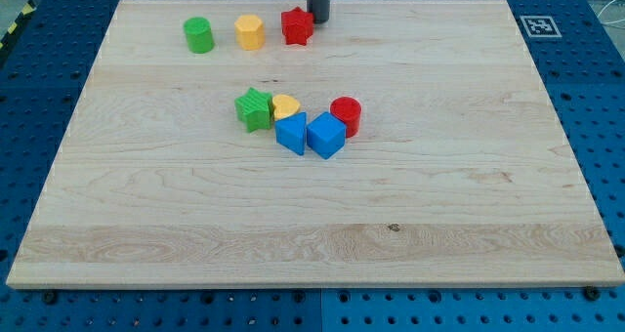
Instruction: Move the red star a bit down
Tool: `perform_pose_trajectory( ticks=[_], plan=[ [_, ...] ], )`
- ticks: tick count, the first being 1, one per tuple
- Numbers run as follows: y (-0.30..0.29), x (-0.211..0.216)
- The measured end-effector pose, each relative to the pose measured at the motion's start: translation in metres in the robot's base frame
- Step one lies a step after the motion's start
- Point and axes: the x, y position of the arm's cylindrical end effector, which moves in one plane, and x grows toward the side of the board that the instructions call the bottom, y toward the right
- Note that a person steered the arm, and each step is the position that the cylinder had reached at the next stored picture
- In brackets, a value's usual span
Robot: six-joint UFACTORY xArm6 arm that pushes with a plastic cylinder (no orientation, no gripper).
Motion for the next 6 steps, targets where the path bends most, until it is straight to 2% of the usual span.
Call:
perform_pose_trajectory(
  ticks=[1,3,6],
  plan=[
    [-0.013,-0.018],
    [-0.068,-0.018],
    [-0.062,0.007]
  ],
)
